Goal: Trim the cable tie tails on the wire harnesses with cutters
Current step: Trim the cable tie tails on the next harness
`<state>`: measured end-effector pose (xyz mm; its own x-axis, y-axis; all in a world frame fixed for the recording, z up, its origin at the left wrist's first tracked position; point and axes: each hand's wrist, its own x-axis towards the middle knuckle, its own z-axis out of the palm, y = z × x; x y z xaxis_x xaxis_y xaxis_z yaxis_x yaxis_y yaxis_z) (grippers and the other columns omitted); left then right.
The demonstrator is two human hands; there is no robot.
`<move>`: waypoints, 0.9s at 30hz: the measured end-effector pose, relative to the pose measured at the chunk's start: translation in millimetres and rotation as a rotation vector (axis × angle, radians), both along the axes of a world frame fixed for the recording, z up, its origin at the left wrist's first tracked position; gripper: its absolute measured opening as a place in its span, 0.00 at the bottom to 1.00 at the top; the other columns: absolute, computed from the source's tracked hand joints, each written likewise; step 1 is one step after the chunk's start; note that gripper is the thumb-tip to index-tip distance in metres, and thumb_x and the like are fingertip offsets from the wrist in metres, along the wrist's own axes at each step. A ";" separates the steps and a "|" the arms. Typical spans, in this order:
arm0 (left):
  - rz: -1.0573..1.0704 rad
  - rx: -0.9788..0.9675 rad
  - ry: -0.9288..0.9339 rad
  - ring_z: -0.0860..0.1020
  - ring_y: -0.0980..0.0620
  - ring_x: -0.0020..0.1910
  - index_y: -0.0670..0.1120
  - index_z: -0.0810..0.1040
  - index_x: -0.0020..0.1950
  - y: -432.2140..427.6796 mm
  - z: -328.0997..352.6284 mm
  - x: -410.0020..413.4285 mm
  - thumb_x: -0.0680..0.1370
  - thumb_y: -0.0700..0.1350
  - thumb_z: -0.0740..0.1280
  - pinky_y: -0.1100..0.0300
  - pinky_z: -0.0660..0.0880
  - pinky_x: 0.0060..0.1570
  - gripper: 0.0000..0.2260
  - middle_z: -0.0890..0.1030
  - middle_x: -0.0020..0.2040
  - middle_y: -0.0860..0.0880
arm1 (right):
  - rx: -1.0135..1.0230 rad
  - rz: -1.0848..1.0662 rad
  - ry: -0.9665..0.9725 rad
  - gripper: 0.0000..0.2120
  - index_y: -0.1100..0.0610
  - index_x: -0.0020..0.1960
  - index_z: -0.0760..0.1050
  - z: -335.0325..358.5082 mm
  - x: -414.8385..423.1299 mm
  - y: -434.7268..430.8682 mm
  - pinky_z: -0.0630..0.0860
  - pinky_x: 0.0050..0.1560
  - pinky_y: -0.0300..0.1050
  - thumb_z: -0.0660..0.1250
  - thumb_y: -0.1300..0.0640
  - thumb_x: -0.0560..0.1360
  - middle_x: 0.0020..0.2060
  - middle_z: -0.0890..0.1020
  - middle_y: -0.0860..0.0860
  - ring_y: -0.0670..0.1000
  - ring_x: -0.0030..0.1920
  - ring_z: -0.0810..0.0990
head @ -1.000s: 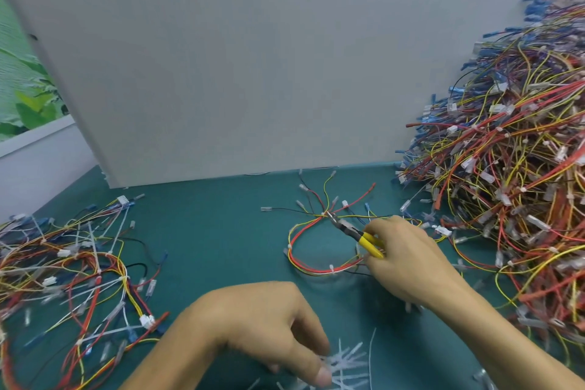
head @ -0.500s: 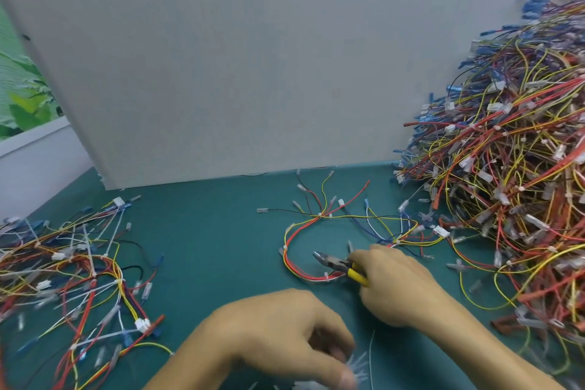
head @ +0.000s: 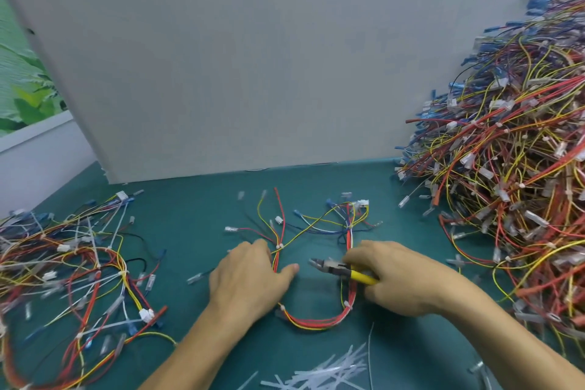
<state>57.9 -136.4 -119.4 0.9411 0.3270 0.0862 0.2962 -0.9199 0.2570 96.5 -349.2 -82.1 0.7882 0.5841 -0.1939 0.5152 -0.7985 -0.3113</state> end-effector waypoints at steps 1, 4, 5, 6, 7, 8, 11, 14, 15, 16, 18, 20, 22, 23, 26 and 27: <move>-0.001 0.013 0.009 0.77 0.46 0.52 0.51 0.73 0.45 -2.1 -0.4 -0.2 0.71 0.65 0.63 0.55 0.70 0.43 0.18 0.78 0.48 0.51 | 0.017 -0.026 0.001 0.05 0.48 0.49 0.70 0.5 0.9 -1.3 0.73 0.48 0.50 0.60 0.56 0.73 0.46 0.76 0.49 0.55 0.48 0.73; 0.009 0.001 0.020 0.77 0.43 0.51 0.48 0.76 0.46 -3.8 -0.3 -0.9 0.72 0.55 0.63 0.55 0.70 0.42 0.11 0.80 0.49 0.49 | 0.094 -0.181 -0.044 0.02 0.45 0.49 0.66 -2.8 1.9 -0.5 0.73 0.46 0.50 0.58 0.48 0.78 0.47 0.77 0.51 0.58 0.48 0.73; 0.013 -0.015 0.019 0.78 0.43 0.50 0.48 0.76 0.45 -3.4 0.4 -1.4 0.72 0.52 0.63 0.55 0.71 0.42 0.09 0.81 0.48 0.49 | 0.118 -0.227 -0.055 0.04 0.45 0.51 0.65 -4.9 1.1 1.1 0.73 0.47 0.51 0.57 0.47 0.78 0.48 0.77 0.53 0.59 0.48 0.73; 0.017 -0.031 0.016 0.78 0.42 0.49 0.47 0.76 0.45 -2.7 1.1 -2.2 0.72 0.50 0.62 0.55 0.72 0.42 0.08 0.81 0.46 0.48 | 0.145 -0.268 -0.052 0.05 0.46 0.52 0.64 -7.4 0.1 2.9 0.73 0.47 0.51 0.57 0.47 0.78 0.48 0.77 0.54 0.60 0.48 0.74; 0.021 -0.047 0.009 0.78 0.42 0.48 0.47 0.77 0.44 -1.5 1.5 -2.6 0.72 0.48 0.62 0.55 0.73 0.42 0.08 0.81 0.45 0.48 | 0.179 -0.305 -0.039 0.05 0.47 0.53 0.63 -9.1 -1.2 4.7 0.73 0.47 0.52 0.56 0.48 0.78 0.47 0.76 0.56 0.61 0.48 0.74; 0.027 -0.071 -0.002 0.78 0.42 0.47 0.46 0.77 0.44 0.7 1.8 -2.8 0.72 0.47 0.62 0.55 0.74 0.42 0.07 0.81 0.43 0.48 | 0.209 -0.343 -0.016 0.07 0.48 0.55 0.63 -10.1 -2.0 5.9 0.73 0.47 0.51 0.57 0.51 0.78 0.46 0.75 0.56 0.61 0.47 0.74; 0.065 -0.251 -0.045 0.79 0.44 0.45 0.47 0.77 0.40 9.2 2.6 -1.1 0.72 0.46 0.62 0.52 0.78 0.46 0.05 0.82 0.39 0.49 | 0.272 -0.485 0.006 0.12 0.52 0.58 0.62 -7.6 -0.3 5.5 0.74 0.48 0.51 0.58 0.55 0.75 0.44 0.74 0.55 0.61 0.48 0.75; 0.071 -0.482 -0.111 0.81 0.49 0.43 0.50 0.78 0.38 13.0 3.4 1.3 0.73 0.46 0.68 0.53 0.78 0.48 0.04 0.83 0.36 0.53 | 0.299 -0.614 0.005 0.14 0.54 0.54 0.65 -4.8 0.9 4.5 0.74 0.53 0.53 0.61 0.46 0.76 0.50 0.77 0.57 0.61 0.52 0.76; 0.062 -0.550 -0.139 0.81 0.51 0.40 0.50 0.78 0.38 12.7 3.7 1.4 0.72 0.45 0.70 0.54 0.78 0.46 0.03 0.83 0.35 0.53 | 0.281 -0.625 0.013 0.18 0.55 0.53 0.67 -5.4 -0.3 6.0 0.74 0.54 0.52 0.62 0.41 0.75 0.52 0.77 0.57 0.60 0.54 0.76; 0.049 -0.613 -0.166 0.81 0.52 0.36 0.50 0.79 0.39 11.8 4.8 1.1 0.72 0.45 0.72 0.56 0.78 0.43 0.03 0.83 0.34 0.53 | 0.254 -0.621 0.017 0.22 0.55 0.53 0.67 -7.4 -1.2 8.6 0.74 0.53 0.50 0.64 0.37 0.73 0.53 0.78 0.56 0.59 0.55 0.76; 0.011 -0.728 -0.207 0.80 0.53 0.28 0.49 0.80 0.41 9.7 7.7 0.2 0.71 0.43 0.73 0.58 0.76 0.36 0.03 0.84 0.34 0.52 | 0.190 -0.614 0.018 0.24 0.54 0.52 0.68 -11.6 -3.7 16.2 0.72 0.47 0.48 0.66 0.35 0.70 0.52 0.77 0.54 0.59 0.54 0.77; -0.031 -0.821 -0.219 0.78 0.54 0.26 0.47 0.80 0.43 8.6 10.7 0.3 0.72 0.41 0.72 0.59 0.74 0.33 0.03 0.84 0.37 0.49 | 0.153 -0.615 0.021 0.19 0.52 0.49 0.68 -13.8 -2.3 24.0 0.70 0.44 0.47 0.68 0.40 0.70 0.48 0.75 0.53 0.58 0.49 0.75; -0.063 -0.878 -0.190 0.78 0.55 0.28 0.46 0.80 0.46 8.6 14.5 -0.6 0.73 0.40 0.72 0.61 0.73 0.32 0.04 0.84 0.39 0.48 | 0.199 -0.622 0.032 0.12 0.54 0.46 0.70 -13.0 2.8 28.3 0.71 0.43 0.46 0.68 0.49 0.68 0.46 0.76 0.53 0.58 0.47 0.76; -0.086 -0.907 -0.166 0.78 0.55 0.29 0.46 0.80 0.47 8.8 16.6 -1.6 0.73 0.40 0.72 0.63 0.72 0.31 0.05 0.84 0.40 0.48 | 0.261 -0.640 0.044 0.10 0.54 0.45 0.72 -12.3 5.5 28.6 0.72 0.42 0.45 0.69 0.52 0.67 0.44 0.78 0.53 0.58 0.46 0.77; -0.145 -0.984 -0.104 0.80 0.57 0.33 0.47 0.79 0.49 11.1 23.1 -6.1 0.75 0.38 0.70 0.65 0.70 0.30 0.06 0.85 0.43 0.49 | 0.560 -0.703 0.070 0.09 0.54 0.41 0.75 -13.1 9.2 23.4 0.74 0.38 0.44 0.73 0.55 0.65 0.38 0.80 0.51 0.57 0.43 0.79; -0.148 -1.003 -0.103 0.80 0.57 0.34 0.47 0.79 0.49 12.2 24.4 -7.9 0.75 0.37 0.69 0.64 0.70 0.30 0.07 0.85 0.44 0.49 | 0.671 -0.709 0.086 0.09 0.53 0.41 0.76 -14.2 8.8 20.9 0.76 0.40 0.46 0.74 0.57 0.64 0.37 0.81 0.51 0.57 0.42 0.80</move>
